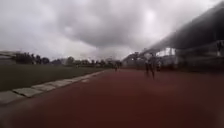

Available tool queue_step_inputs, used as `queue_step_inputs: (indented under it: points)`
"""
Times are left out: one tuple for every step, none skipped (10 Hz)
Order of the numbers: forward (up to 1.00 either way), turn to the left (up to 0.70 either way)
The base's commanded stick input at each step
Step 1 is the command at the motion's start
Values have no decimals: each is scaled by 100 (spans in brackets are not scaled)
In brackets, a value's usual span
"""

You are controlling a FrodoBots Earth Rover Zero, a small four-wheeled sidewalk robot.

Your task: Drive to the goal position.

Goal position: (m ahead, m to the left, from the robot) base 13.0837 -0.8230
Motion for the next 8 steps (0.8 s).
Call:
queue_step_inputs:
  points:
    - [50, 2]
    - [50, 2]
    - [50, -2]
    - [50, -15]
    - [50, -28]
    - [50, -40]
    - [50, -45]
    - [50, -48]
